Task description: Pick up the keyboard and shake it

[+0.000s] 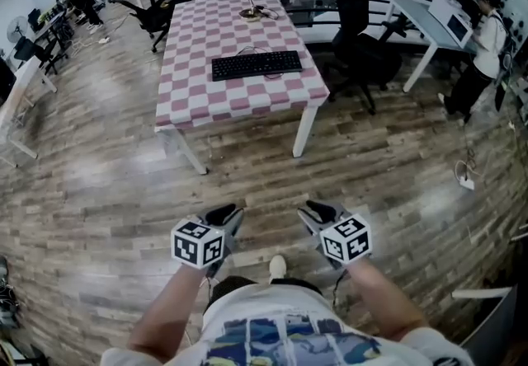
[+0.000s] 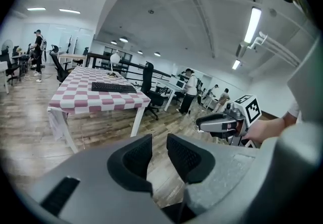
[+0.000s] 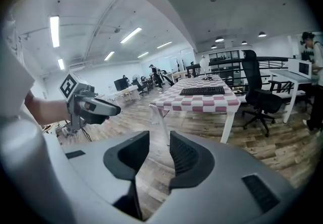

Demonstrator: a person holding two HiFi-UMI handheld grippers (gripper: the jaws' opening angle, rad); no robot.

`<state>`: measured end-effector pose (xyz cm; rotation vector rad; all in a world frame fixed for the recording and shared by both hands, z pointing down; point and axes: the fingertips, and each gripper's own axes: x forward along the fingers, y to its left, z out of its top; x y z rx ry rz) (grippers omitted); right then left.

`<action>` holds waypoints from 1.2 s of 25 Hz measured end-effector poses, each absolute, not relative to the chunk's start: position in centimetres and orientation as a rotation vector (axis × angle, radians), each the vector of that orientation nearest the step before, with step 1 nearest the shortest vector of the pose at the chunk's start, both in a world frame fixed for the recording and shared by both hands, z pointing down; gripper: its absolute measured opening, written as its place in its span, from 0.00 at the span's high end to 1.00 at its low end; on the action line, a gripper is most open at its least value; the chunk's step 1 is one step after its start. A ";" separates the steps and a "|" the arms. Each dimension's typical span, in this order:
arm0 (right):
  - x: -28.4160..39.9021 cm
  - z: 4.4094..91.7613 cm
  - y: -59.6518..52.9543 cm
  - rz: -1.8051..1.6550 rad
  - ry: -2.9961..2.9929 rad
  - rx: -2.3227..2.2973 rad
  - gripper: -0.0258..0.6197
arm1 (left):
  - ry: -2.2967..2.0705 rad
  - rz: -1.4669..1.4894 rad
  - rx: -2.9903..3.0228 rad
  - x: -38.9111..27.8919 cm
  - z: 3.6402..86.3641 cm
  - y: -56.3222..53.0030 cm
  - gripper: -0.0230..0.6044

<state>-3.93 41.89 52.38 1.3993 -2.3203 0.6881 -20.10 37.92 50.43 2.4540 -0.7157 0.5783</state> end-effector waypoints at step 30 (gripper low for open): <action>7.8 58.1 3.2 0.792 -2.118 1.578 0.70 | -0.697 0.577 2.431 -14.1 55.5 -4.3 0.74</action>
